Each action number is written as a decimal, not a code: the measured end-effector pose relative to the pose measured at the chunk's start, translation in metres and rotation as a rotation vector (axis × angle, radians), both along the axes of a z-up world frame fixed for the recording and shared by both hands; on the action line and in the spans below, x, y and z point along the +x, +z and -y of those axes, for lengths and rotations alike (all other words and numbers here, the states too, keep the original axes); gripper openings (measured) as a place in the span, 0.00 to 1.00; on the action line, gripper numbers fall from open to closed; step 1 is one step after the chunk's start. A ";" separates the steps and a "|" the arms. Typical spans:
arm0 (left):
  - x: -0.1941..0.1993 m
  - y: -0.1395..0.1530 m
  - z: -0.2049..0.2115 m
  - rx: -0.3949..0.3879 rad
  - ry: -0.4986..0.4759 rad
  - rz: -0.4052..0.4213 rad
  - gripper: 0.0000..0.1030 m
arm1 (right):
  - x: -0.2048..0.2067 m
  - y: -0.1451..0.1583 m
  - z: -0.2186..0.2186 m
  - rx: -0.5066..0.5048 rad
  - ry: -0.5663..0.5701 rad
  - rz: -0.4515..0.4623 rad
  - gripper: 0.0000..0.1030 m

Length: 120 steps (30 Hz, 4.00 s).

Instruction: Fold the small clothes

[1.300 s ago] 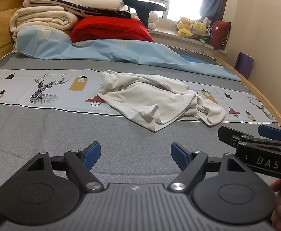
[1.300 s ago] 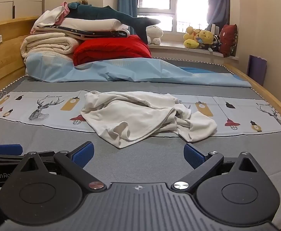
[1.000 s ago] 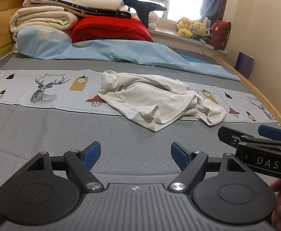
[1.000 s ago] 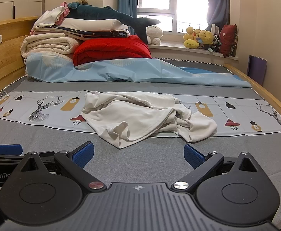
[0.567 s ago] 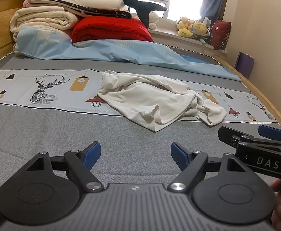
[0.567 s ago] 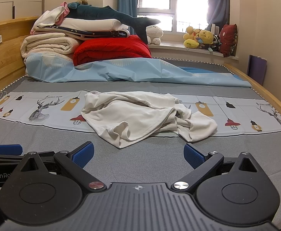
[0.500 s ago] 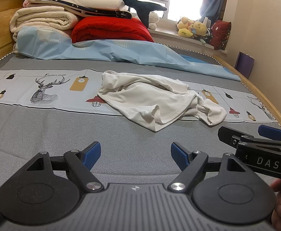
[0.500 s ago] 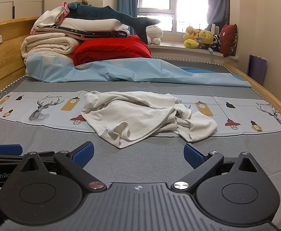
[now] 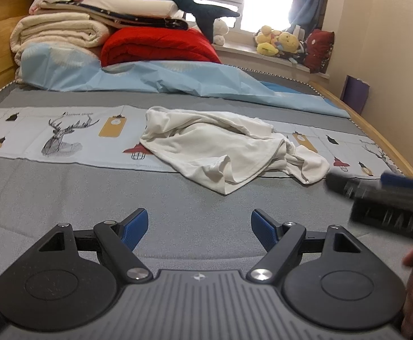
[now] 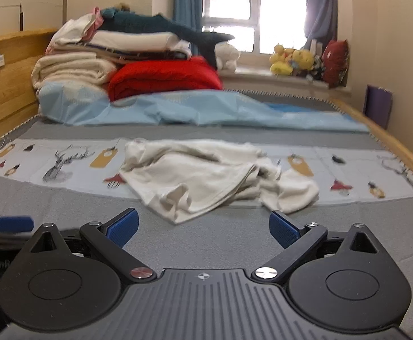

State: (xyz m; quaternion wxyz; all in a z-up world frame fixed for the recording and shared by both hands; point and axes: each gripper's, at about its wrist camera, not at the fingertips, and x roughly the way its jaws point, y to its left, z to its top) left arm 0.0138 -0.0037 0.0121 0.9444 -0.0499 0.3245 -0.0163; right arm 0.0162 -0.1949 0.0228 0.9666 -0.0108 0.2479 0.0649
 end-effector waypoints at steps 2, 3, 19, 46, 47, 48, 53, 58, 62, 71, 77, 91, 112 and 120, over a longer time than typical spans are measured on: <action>0.001 0.001 -0.002 0.001 -0.004 0.015 0.82 | 0.003 0.005 0.006 0.016 -0.025 0.042 0.94; 0.003 0.001 -0.002 0.003 -0.005 0.022 0.82 | 0.007 0.008 0.013 0.026 -0.033 0.049 0.94; 0.138 -0.054 0.047 0.106 -0.147 -0.037 0.57 | 0.090 -0.006 0.106 0.069 -0.111 -0.012 0.35; 0.094 -0.016 -0.080 0.144 -0.343 -0.067 0.03 | 0.108 -0.023 0.128 0.197 -0.209 -0.080 0.12; 0.080 -0.017 -0.097 0.124 -0.335 -0.086 0.03 | 0.106 -0.023 0.125 0.187 -0.199 -0.078 0.12; 0.071 -0.019 -0.110 0.100 -0.315 -0.117 0.03 | 0.104 -0.023 0.122 0.178 -0.191 -0.078 0.12; 0.061 -0.036 -0.152 -0.013 -0.318 -0.278 0.04 | 0.104 -0.026 0.110 0.147 -0.136 -0.102 0.13; 0.063 -0.032 -0.175 -0.110 -0.312 -0.257 0.22 | 0.123 -0.040 0.095 0.149 -0.104 -0.184 0.13; 0.084 -0.038 -0.170 -0.078 -0.220 -0.269 0.32 | 0.150 -0.056 0.082 0.138 -0.083 -0.244 0.14; 0.138 -0.077 -0.149 -0.008 -0.152 -0.432 0.35 | 0.223 -0.105 0.073 0.158 -0.108 -0.362 0.34; 0.155 -0.095 -0.139 0.001 -0.156 -0.488 0.39 | 0.255 -0.141 0.072 0.166 -0.104 -0.457 0.34; 0.149 -0.106 -0.142 0.094 -0.166 -0.520 0.07 | 0.214 -0.106 0.103 0.063 -0.025 -0.406 0.00; 0.115 -0.092 -0.134 0.073 -0.325 -0.531 0.07 | 0.095 -0.084 0.204 0.099 0.111 -0.526 0.09; 0.127 -0.099 -0.124 0.089 -0.297 -0.575 0.23 | 0.143 -0.105 0.169 0.073 0.050 -0.524 0.40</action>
